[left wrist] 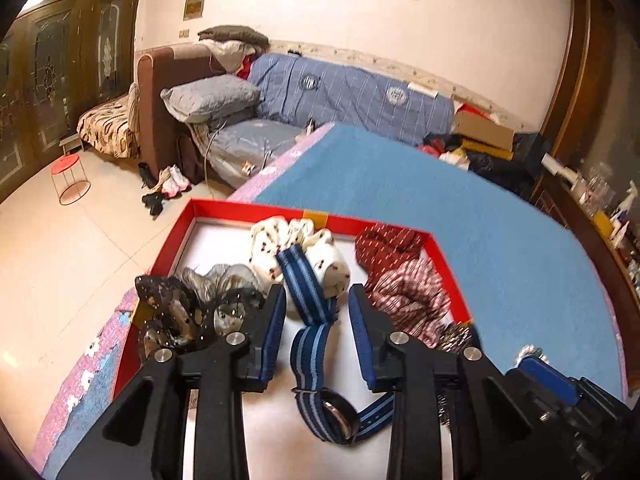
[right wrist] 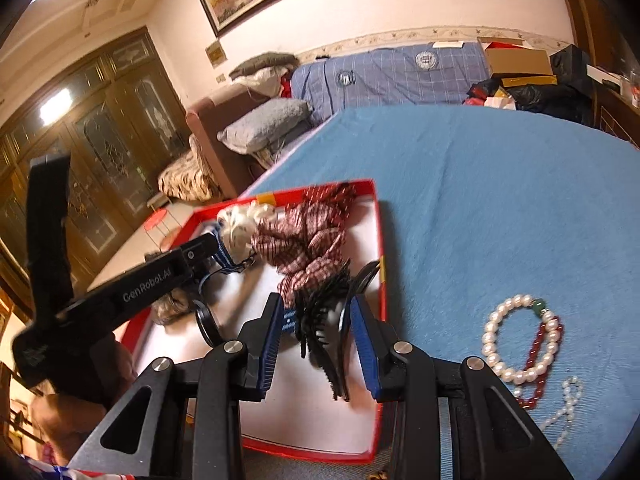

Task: Organize jewelry
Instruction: 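Lower the watch and claw clip into the box and open both tools, then grasp the pearl bracelet with the left tool while the right tool grasps the white bead bracelet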

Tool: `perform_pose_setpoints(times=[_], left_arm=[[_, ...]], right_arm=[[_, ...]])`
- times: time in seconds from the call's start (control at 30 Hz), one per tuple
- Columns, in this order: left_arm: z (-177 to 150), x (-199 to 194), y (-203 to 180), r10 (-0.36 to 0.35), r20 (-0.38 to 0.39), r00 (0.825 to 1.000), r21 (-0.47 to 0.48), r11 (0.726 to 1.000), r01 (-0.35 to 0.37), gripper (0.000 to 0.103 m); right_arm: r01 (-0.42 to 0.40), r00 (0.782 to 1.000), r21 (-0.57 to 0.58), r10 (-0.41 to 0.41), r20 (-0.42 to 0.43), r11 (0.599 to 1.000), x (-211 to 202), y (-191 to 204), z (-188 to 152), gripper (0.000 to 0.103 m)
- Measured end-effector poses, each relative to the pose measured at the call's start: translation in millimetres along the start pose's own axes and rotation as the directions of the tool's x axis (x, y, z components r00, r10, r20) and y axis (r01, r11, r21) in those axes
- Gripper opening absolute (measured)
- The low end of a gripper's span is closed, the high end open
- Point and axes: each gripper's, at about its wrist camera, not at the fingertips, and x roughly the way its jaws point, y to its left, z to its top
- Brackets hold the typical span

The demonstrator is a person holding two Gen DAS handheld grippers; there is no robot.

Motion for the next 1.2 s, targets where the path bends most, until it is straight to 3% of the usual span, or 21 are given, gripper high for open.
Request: perform_pose_setpoints(times=[0.2,0.37,0.53,0.73,0.87,1.0,1.1,1.2], left_arm=[[7.4,-22.6,-4.9,-0.056,0.097,0.994,-0.006,0.998,0.057,0.033],[5.7,-33.9,-26.2,-0.117,0.121,0.986,0.073,0.991,0.109,0.034],[-1.7,-34.2,-49.0,-0.180,0.091,0.979,0.146,0.975,0.166,0.037],[-13.3,-29.2,-74.1,-0.251,0.030,0.968,0.220,0.946,0.238,0.038],[-22.9,-29.0,-91.8,-0.307,-0.019,0.951,0.254,0.919,0.302,0.038],[-29.6,-30.1,-106.4,-0.308,-0.026,0.951,0.296,0.906,0.302,0.041],[-33.3,-29.6,-111.8,-0.308,-0.034,0.951,0.312,0.900,0.303,0.041],[-36.7,-29.2,-119.0,-0.309,-0.051,0.950,0.336,0.890,0.308,0.041]], right_arm=[[0.020,0.997,0.049,-0.023,0.079,0.999,-38.2,-29.1,5.2,0.038],[0.119,0.980,0.125,-0.136,0.142,0.985,-80.4,-81.2,-7.1,0.039],[0.179,0.973,0.268,-0.210,0.094,0.947,-98.8,-142.0,-23.7,0.039],[0.164,0.983,0.369,-0.181,0.010,0.915,-92.9,-172.6,-27.0,0.039],[0.162,0.987,0.350,-0.157,-0.043,0.922,-84.1,-168.6,-30.3,0.039],[0.188,0.978,0.310,-0.150,-0.142,0.932,-69.3,-162.0,-40.2,0.039],[0.244,0.958,0.243,-0.195,-0.209,0.939,-56.9,-155.4,-47.8,0.039],[0.325,0.928,0.080,-0.301,-0.220,0.943,-48.0,-133.8,-52.6,0.039]])
